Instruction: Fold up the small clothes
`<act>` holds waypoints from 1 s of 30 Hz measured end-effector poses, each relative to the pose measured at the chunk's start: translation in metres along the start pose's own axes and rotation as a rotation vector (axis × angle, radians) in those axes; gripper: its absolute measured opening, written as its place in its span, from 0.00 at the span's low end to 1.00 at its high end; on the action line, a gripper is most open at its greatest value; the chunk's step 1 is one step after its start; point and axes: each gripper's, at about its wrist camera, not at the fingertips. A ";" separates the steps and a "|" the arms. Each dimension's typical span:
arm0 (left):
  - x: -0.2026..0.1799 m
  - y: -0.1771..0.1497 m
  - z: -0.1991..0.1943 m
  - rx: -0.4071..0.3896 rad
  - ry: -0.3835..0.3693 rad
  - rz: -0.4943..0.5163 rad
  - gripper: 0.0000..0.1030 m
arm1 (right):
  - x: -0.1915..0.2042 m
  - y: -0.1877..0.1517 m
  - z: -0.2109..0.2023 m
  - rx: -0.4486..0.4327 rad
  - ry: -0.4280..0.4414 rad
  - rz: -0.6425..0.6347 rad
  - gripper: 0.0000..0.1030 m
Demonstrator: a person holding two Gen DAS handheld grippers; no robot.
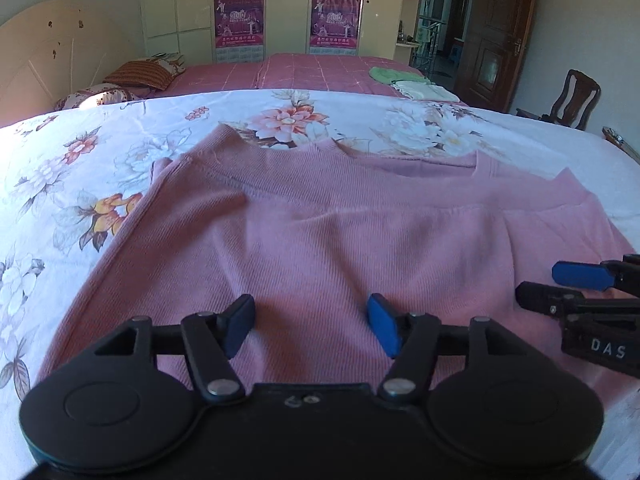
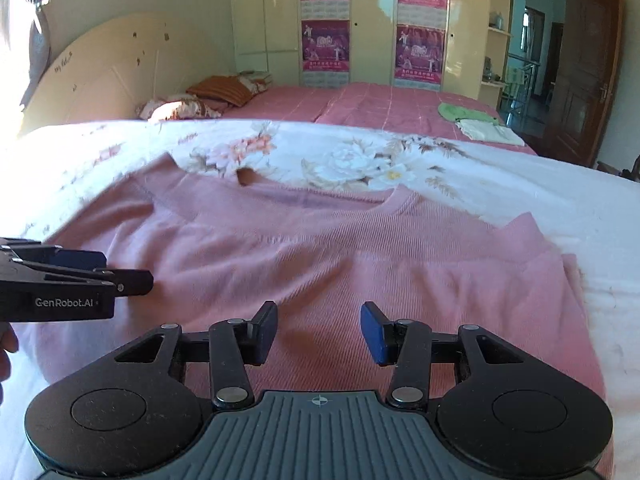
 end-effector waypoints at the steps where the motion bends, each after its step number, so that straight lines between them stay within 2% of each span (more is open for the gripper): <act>1: 0.001 -0.001 0.000 -0.005 0.004 0.004 0.67 | 0.002 -0.004 0.004 -0.006 -0.011 -0.005 0.45; 5: 0.009 0.002 -0.012 0.011 -0.022 -0.030 0.66 | 0.005 0.001 -0.015 -0.020 -0.016 0.043 0.45; 7: 0.012 -0.003 -0.022 0.001 -0.028 -0.037 0.69 | 0.006 0.000 -0.030 -0.044 -0.031 0.061 0.45; 8: 0.014 -0.006 -0.025 0.003 -0.026 -0.040 0.73 | 0.008 -0.003 -0.032 -0.037 -0.042 0.057 0.45; 11: 0.021 -0.018 -0.022 0.035 -0.031 -0.043 0.75 | 0.012 -0.015 -0.021 0.050 -0.080 0.048 0.45; 14: 0.028 -0.018 -0.030 0.040 -0.036 -0.038 0.74 | 0.017 -0.013 -0.031 0.030 -0.100 0.070 0.45; 18: 0.040 -0.018 -0.048 0.041 -0.045 -0.072 0.75 | 0.029 -0.008 -0.053 -0.014 -0.086 0.074 0.45; 23: 0.055 -0.034 -0.055 0.088 -0.029 -0.109 0.76 | 0.037 -0.013 -0.057 0.005 -0.051 0.119 0.45; 30: 0.066 -0.051 -0.068 0.124 -0.019 -0.181 0.78 | 0.049 -0.013 -0.056 0.005 -0.013 0.097 0.45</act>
Point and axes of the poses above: each gripper's, at about its wrist camera, not at the fingertips, and z roughly the way its jaws point, x to its left, y to its top
